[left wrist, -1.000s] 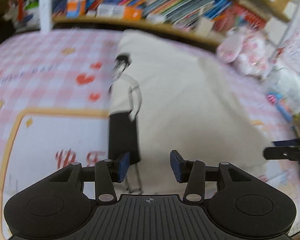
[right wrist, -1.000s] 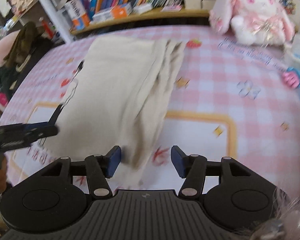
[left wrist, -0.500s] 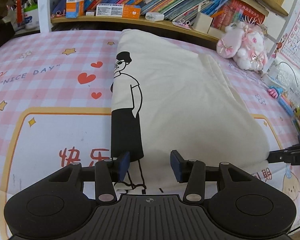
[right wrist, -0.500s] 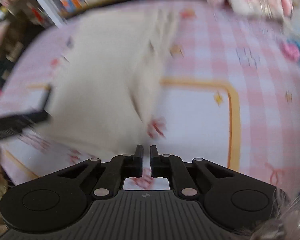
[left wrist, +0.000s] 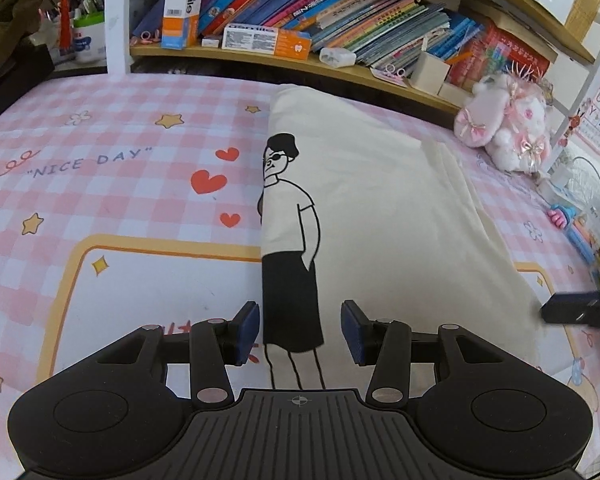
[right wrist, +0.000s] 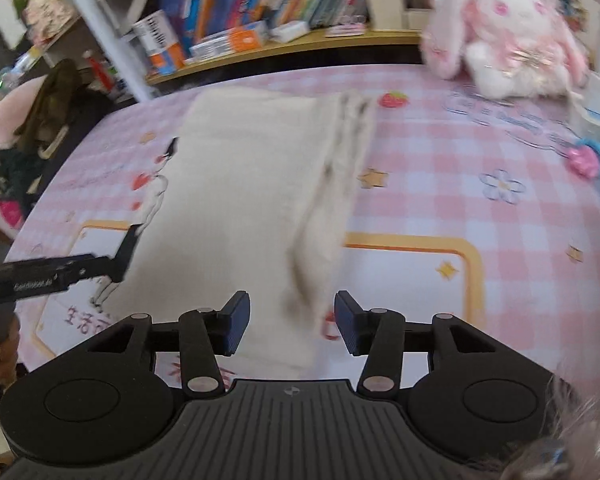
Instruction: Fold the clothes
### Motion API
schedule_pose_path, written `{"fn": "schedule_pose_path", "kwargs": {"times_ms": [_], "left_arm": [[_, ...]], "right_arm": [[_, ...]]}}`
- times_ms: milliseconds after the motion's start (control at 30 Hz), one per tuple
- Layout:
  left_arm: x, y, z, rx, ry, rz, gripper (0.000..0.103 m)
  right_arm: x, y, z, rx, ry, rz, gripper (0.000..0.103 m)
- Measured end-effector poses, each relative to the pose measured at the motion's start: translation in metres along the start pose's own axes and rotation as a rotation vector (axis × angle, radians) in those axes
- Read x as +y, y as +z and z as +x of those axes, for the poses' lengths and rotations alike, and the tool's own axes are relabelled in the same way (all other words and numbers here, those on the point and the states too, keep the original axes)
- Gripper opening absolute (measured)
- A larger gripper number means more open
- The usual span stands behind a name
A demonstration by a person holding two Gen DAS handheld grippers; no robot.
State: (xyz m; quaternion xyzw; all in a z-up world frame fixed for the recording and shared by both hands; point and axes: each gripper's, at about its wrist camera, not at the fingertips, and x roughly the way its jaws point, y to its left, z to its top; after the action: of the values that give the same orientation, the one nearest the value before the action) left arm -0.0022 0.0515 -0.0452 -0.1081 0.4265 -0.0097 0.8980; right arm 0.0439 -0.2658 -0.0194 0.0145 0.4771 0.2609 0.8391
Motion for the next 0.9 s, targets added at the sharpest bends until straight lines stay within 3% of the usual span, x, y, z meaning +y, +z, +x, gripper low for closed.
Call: {"fn": "schedule_pose_path", "kwargs": {"times_ms": [67, 100, 167, 267, 400, 467, 533, 567, 600, 800, 900], "left_arm": [[0.003, 0.004, 0.004, 0.007, -0.001, 0.007, 0.045], [0.005, 0.007, 0.005, 0.01, -0.002, 0.013, 0.045], [0.009, 0.014, 0.007, 0.008, -0.004, 0.028, 0.045], [0.022, 0.029, 0.011, -0.01, -0.022, 0.026, 0.045], [0.039, 0.055, 0.025, -0.016, -0.061, -0.013, 0.045], [0.046, 0.072, 0.034, -0.016, -0.087, -0.029, 0.046], [0.053, 0.089, 0.047, -0.014, -0.115, -0.046, 0.047], [0.056, 0.098, 0.055, -0.01, -0.13, -0.057, 0.047], [0.057, 0.107, 0.063, -0.007, -0.145, -0.068, 0.047], [0.069, 0.154, 0.118, 0.024, -0.241, -0.131, 0.047], [0.075, 0.167, 0.144, 0.063, -0.274, -0.17, 0.047]], "right_arm": [[0.005, -0.001, 0.015, 0.05, -0.043, -0.014, 0.031], [0.007, 0.0, 0.019, 0.066, -0.053, -0.015, 0.013], [0.009, 0.001, 0.017, 0.072, -0.044, -0.007, 0.007], [0.013, 0.004, -0.001, 0.019, -0.031, 0.001, 0.007], [0.002, -0.004, 0.021, 0.121, -0.118, 0.077, 0.007], [0.0, -0.006, 0.023, 0.115, -0.132, 0.116, 0.01], [0.004, -0.005, 0.016, 0.097, -0.154, 0.12, 0.021], [0.006, -0.005, 0.013, 0.085, -0.169, 0.119, 0.035], [0.008, -0.004, 0.01, 0.075, -0.181, 0.124, 0.037], [0.012, -0.004, 0.008, 0.028, -0.229, 0.231, 0.032], [0.008, -0.007, 0.013, 0.039, -0.265, 0.297, 0.015]]}}
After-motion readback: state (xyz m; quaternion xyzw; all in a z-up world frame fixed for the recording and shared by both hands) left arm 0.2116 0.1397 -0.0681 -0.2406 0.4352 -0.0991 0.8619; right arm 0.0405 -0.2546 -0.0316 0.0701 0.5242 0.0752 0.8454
